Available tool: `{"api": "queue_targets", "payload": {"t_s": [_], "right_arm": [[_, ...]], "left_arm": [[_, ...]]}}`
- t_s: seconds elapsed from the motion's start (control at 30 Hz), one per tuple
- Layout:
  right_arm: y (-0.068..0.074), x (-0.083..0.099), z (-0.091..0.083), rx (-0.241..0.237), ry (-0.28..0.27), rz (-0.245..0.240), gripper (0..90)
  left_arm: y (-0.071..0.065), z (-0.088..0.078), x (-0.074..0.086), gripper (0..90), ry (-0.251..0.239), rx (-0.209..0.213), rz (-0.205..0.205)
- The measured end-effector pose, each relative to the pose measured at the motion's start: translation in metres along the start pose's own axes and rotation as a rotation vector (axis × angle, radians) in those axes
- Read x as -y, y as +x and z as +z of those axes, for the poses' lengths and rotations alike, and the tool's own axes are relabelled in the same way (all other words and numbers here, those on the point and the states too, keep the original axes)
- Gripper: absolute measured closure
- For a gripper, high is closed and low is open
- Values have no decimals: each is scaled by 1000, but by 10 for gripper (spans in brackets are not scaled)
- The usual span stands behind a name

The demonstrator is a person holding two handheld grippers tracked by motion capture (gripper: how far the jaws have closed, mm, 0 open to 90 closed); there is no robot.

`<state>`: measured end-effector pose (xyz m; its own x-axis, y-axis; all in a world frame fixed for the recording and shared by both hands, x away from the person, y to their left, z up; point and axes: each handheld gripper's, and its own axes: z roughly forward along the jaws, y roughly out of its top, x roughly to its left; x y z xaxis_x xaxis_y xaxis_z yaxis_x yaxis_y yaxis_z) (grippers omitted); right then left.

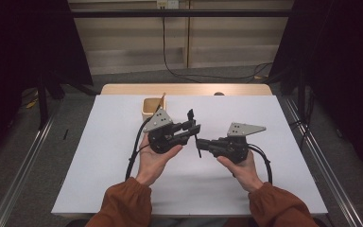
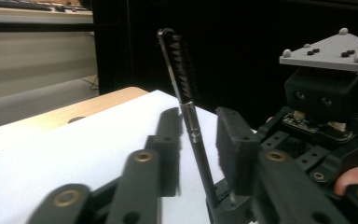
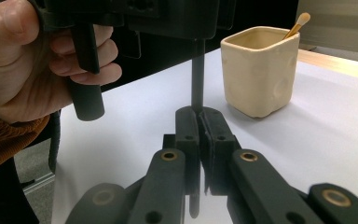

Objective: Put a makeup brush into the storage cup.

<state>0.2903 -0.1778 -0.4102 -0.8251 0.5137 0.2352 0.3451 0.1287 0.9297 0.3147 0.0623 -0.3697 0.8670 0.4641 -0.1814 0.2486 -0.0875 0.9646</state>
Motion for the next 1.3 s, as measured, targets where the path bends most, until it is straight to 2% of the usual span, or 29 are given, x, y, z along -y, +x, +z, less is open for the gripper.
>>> {"api": "queue_targets", "payload": {"t_s": [0.2, 0.33, 0.53, 0.77, 0.83, 1.03, 1.13, 1.2, 1.3], "right_arm": [[0, 0, 0, 0, 2, -1, 860], [0, 1, 1, -3, 9, -2, 859], [1, 4, 4, -4, 9, 0, 856], [2, 4, 4, -16, 13, -21, 839], [2, 4, 3, -22, 8, -27, 799], [3, 4, 4, -21, 9, -24, 573], [4, 4, 4, 3, 2, -34, 489], [5, 4, 4, 33, 3, -46, 393], [3, 5, 4, 46, 1, -33, 318]], "left_arm": [[3, 0, 2, 812, -3, 15, -20], [2, 1, 2, 835, 1, 50, -18], [5, 1, 4, 850, 6, 75, -27], [2, 0, 4, 857, 13, 81, -20], [3, 0, 4, 857, 16, 80, -20], [1, 2, 5, 857, 24, 83, -15], [1, 2, 5, 857, 24, 83, -16], [2, 2, 5, 856, 23, 81, -15], [4, 0, 3, 857, 21, 80, -15]]}}
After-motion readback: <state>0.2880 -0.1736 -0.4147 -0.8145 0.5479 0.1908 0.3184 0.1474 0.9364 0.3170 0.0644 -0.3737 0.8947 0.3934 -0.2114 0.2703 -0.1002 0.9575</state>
